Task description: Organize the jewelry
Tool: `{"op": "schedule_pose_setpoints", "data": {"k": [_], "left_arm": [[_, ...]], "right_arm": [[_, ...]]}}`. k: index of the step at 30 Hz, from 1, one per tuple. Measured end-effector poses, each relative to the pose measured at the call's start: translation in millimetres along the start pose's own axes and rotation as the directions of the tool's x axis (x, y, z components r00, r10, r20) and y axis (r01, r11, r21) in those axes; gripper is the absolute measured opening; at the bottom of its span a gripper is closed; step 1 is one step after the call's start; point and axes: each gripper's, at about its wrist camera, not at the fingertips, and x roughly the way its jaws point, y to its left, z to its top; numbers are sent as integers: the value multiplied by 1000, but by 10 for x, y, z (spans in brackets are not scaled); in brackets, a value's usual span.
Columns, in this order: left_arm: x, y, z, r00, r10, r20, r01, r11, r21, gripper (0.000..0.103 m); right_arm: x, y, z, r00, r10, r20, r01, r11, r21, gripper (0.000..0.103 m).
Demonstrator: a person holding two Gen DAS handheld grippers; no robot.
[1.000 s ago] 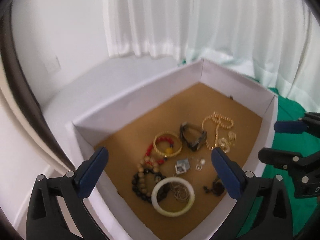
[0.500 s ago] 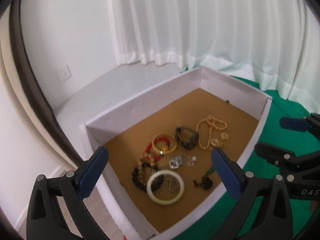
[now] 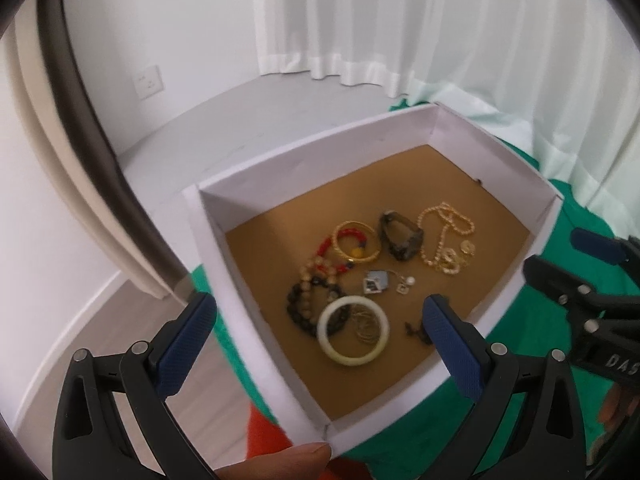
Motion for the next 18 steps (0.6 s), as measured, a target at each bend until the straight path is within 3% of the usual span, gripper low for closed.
{"op": "schedule_pose_setpoints", "data": {"k": [10,18], "left_arm": [[-31,124,31,999,47,21,-46,998,-46,102],[-42,141,42,999,34,21,-33,998,-52,102]], "right_arm": [[20,78,153,1000,-4,-7,4,999,-42,84],[92,58,159,999,-1,-44,-1,999,-35,84]]}}
